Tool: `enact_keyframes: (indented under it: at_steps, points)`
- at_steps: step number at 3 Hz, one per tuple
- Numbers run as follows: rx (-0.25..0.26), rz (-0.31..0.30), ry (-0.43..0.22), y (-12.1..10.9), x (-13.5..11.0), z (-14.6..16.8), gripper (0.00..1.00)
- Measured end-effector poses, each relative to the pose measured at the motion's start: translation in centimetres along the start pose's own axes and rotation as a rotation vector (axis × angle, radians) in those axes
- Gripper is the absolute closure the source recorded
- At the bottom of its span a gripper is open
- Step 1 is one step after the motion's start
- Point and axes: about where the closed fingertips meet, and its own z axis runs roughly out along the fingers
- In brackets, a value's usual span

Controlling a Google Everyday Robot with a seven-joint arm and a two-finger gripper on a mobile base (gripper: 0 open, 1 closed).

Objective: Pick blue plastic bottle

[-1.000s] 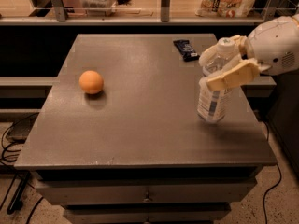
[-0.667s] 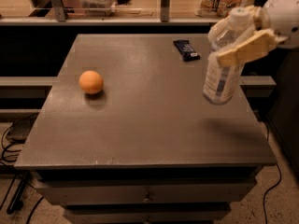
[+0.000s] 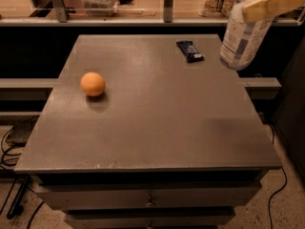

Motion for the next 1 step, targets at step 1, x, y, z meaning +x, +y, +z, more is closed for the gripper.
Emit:
enact_keyframes:
  at_steps: [1]
  points:
    - [-0.002, 0.002, 0.000, 0.03, 0.06, 0.10, 1.00]
